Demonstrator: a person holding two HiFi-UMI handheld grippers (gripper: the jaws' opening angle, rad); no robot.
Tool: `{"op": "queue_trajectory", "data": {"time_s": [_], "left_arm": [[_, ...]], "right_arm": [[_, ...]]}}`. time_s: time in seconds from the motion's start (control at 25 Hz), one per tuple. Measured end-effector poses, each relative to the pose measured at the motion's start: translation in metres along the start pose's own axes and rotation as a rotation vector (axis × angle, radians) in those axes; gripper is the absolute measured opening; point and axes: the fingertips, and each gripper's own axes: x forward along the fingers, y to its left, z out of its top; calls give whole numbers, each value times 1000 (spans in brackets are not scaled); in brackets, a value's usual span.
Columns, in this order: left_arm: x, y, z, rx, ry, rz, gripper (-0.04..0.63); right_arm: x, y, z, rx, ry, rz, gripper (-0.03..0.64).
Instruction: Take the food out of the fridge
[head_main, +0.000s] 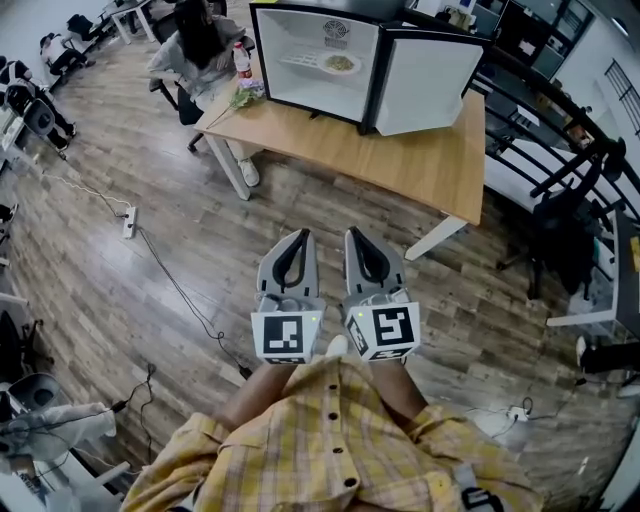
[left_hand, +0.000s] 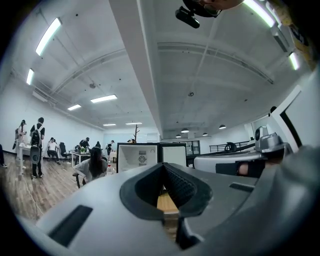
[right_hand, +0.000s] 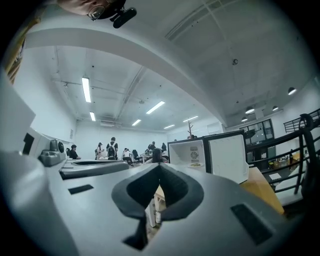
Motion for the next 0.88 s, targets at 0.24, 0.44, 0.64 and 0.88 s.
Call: {"op": "queue_trajectory", "data": {"time_s": [0.24,0.44,0.64,0.88], "left_arm": [[2,-20,0,3,2,23,8],[12,-31,-4,9,10,24,8],[30,-26,-11,1,7,31,6],[63,-6,-15,-9,2,14,6]], "right_arm": [[-11,-18,-11,-3,1,16,8],[-10,-35,-14,7,10,21,8],[9,-36,-17,-9,16,55,8],[50,-45,-22,-5,26,50,8]]}}
